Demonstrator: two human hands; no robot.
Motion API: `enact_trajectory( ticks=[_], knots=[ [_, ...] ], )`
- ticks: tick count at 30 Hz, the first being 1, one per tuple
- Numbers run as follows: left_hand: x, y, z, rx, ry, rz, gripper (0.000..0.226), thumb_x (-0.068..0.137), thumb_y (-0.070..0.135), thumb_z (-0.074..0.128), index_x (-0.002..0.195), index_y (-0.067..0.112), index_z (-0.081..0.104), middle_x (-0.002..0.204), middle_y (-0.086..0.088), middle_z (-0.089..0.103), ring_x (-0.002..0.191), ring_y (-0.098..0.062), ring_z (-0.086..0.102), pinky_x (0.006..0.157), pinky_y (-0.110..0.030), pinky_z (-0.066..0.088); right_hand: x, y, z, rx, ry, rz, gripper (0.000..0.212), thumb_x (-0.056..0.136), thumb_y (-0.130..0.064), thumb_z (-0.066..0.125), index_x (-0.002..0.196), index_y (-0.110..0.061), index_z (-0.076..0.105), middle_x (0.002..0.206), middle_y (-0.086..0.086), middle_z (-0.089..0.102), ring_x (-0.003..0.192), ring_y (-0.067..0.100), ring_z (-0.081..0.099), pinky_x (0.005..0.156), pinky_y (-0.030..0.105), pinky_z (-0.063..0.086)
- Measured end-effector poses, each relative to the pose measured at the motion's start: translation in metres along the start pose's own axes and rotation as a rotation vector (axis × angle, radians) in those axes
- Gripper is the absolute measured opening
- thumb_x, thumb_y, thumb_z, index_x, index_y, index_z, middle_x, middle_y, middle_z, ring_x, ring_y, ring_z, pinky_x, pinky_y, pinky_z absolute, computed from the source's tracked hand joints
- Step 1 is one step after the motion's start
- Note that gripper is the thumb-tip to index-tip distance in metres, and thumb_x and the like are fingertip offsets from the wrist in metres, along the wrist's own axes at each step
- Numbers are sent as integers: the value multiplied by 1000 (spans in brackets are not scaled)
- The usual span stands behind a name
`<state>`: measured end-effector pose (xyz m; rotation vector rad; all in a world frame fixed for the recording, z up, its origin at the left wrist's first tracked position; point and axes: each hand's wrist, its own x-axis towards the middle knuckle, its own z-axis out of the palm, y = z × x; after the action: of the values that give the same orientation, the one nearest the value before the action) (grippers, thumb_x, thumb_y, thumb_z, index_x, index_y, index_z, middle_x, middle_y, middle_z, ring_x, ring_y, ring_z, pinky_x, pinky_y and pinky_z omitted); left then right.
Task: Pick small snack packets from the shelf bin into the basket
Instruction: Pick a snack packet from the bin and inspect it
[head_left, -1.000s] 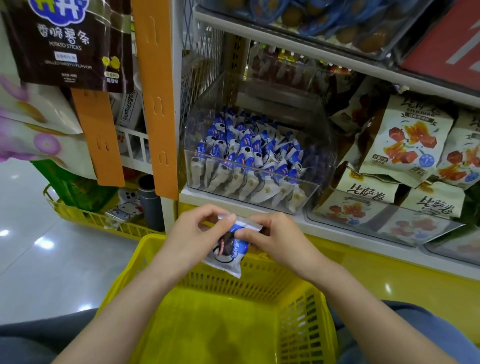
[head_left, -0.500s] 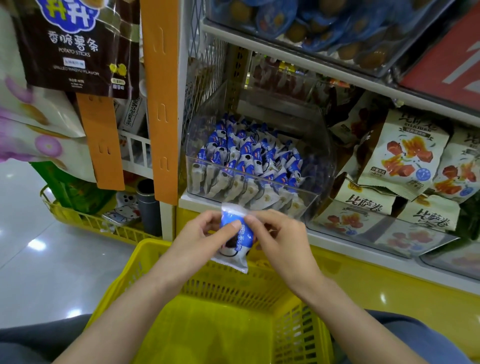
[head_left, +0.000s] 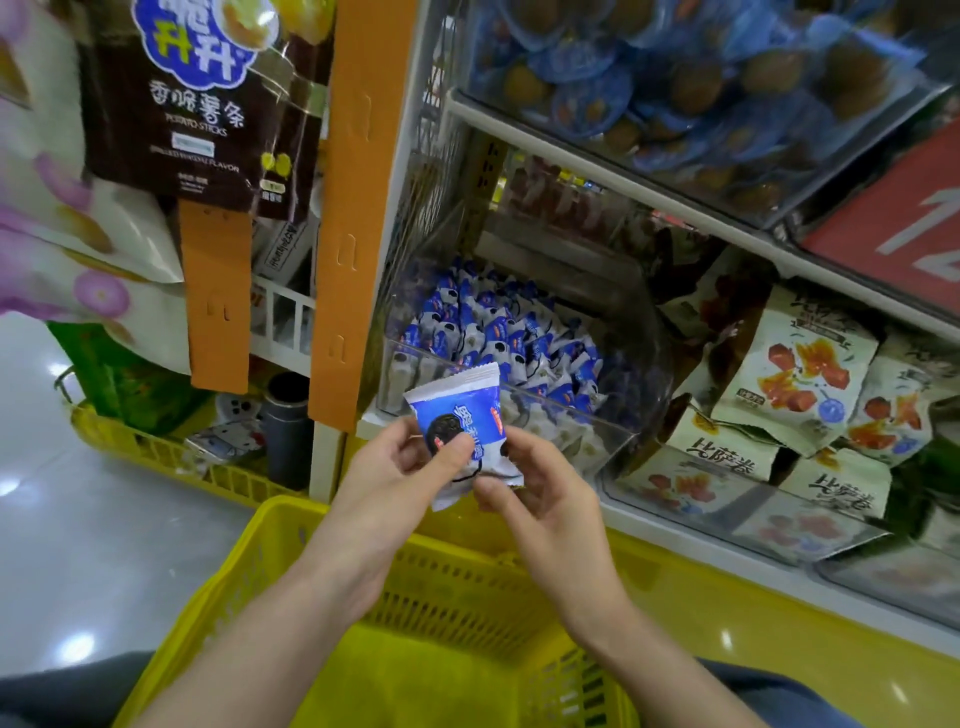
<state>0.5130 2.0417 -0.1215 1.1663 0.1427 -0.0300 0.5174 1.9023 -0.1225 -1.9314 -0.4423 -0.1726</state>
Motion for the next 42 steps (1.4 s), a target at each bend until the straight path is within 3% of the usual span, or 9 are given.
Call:
enact_trajectory(
  ticks=[3, 5, 10, 16, 20, 25, 34, 39, 42],
  knots=[
    [4, 5, -3, 29, 17, 56, 18, 81, 23, 65, 99, 26, 63, 93, 13, 73, 89, 4, 66, 76, -16, 47, 5, -11, -9, -249, -146, -101, 60, 85, -3, 62, 120, -47, 41, 115, -29, 52, 106, -12, 51, 84, 7, 44],
    [8, 9, -5, 40, 24, 72, 14, 83, 25, 64, 96, 29, 61, 89, 18, 72, 85, 8, 64, 69, -11, 47, 17, -19, -23, -359, -216, -138, 59, 86, 1, 59, 125, -40, 42, 115, -24, 53, 105, -11, 52, 86, 5, 41],
    [17, 18, -5, -22, 8, 77, 12, 85, 26, 62, 96, 30, 59, 93, 15, 72, 86, 8, 64, 76, -16, 46, 83, -33, -67, -589, -120, -20, 36, 91, -7, 54, 123, -23, 53, 113, -8, 61, 95, -5, 57, 80, 2, 42],
    [26, 19, -1, -44, -7, 39, 10, 84, 30, 63, 92, 34, 59, 95, 15, 70, 93, 3, 63, 89, -26, 45, 163, 1, -93, -997, -189, 286, 34, 96, -13, 48, 129, -12, 51, 129, 6, 56, 116, 18, 53, 98, 26, 40],
    [29, 20, -3, -50, 3, 31, 9, 84, 31, 63, 92, 34, 59, 94, 15, 70, 93, 3, 63, 89, -27, 46, 185, 19, -92, -1148, -327, 453, 35, 96, -8, 42, 129, -16, 52, 129, 8, 54, 115, 22, 53, 86, 25, 39],
    [30, 23, -6, -58, -24, 38, 13, 82, 34, 64, 95, 35, 59, 96, 15, 70, 88, 6, 64, 79, -21, 45, 191, 34, -90, -1305, -469, 533, 37, 93, -2, 43, 129, -6, 50, 128, 14, 54, 112, 26, 55, 90, 29, 44],
    [27, 24, -7, -40, -24, -1, 13, 83, 32, 63, 95, 36, 58, 103, 11, 69, 101, -2, 61, 100, -36, 44, 191, 32, -87, -1257, -355, 525, 21, 92, -12, 54, 109, -5, 63, 115, 11, 61, 102, 23, 59, 86, 30, 47],
    [29, 21, -5, -33, -25, -8, 13, 84, 32, 63, 95, 36, 57, 103, 11, 68, 101, -2, 62, 101, -36, 43, 180, 15, -85, -1244, -81, 434, 21, 94, -8, 45, 99, -4, 65, 105, 14, 65, 90, 25, 61, 74, 31, 48],
    [30, 19, -4, -39, -19, -4, 9, 84, 32, 62, 93, 34, 60, 95, 12, 71, 97, -1, 63, 97, -32, 44, 168, 0, -92, -1117, 93, 230, 20, 95, -10, 44, 102, -4, 62, 99, 13, 65, 86, 26, 62, 70, 31, 48]
  ],
)
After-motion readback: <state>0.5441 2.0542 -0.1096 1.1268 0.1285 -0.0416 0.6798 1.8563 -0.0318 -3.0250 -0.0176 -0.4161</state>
